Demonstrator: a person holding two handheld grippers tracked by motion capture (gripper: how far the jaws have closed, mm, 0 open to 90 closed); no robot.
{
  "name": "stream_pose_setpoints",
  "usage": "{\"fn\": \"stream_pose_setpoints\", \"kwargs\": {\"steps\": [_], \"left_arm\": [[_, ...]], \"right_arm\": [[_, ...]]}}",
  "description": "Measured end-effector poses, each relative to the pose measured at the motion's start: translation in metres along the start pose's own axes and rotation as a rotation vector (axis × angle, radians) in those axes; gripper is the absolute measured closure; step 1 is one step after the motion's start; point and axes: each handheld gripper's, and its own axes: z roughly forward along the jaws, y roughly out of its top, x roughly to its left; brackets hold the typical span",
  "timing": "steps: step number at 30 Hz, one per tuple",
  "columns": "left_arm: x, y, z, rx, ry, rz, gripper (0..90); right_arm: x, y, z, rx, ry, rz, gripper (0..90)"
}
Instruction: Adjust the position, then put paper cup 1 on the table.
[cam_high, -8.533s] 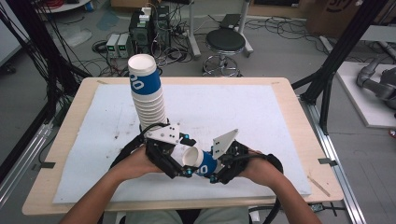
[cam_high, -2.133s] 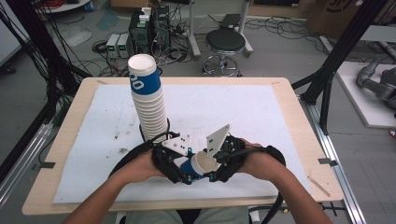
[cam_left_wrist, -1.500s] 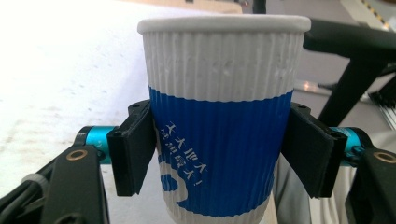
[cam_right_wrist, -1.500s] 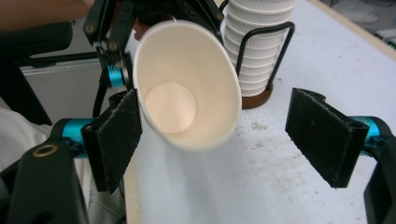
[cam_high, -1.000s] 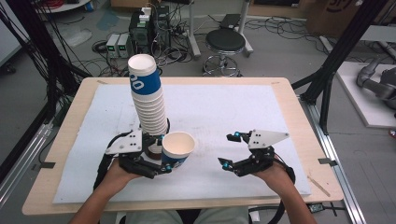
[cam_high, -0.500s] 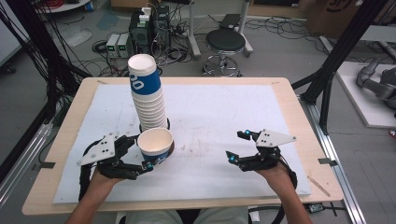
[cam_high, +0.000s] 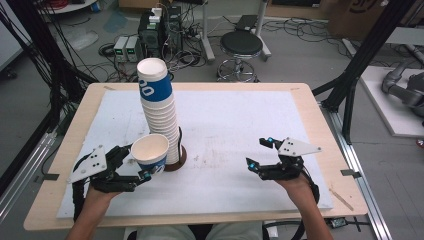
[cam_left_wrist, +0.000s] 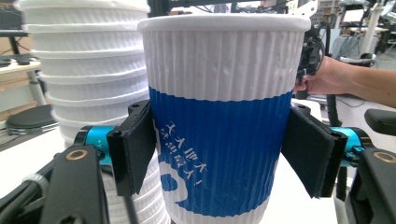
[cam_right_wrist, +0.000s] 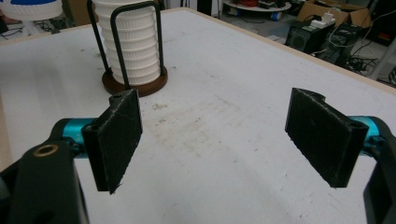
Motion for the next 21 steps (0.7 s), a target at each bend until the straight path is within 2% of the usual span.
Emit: {"fn": "stream_pose_setpoints", "kwargs": {"steps": [13, 17, 19, 21], "left_arm": [[0.002, 0.0, -0.015, -0.024, 0.011, 0.002, 29.7], [0.003, 0.0, -0.019, -0.043, 0.008, -0.003, 29.7], [0.005, 0.0, -0.024, -0.068, 0.003, -0.006, 29.7], [0.006, 0.0, -0.026, -0.068, 0.005, -0.005, 29.7]], "right_arm": [[-0.004, -0.002, -0.01, -0.019, -0.031, 0.016, 19.4], [-0.004, -0.002, -0.011, -0.026, -0.041, 0.017, 19.4], [-0.004, -0.002, -0.011, -0.023, -0.043, 0.016, 19.4], [-0.004, -0.003, -0.011, -0.022, -0.044, 0.02, 19.4]]}}
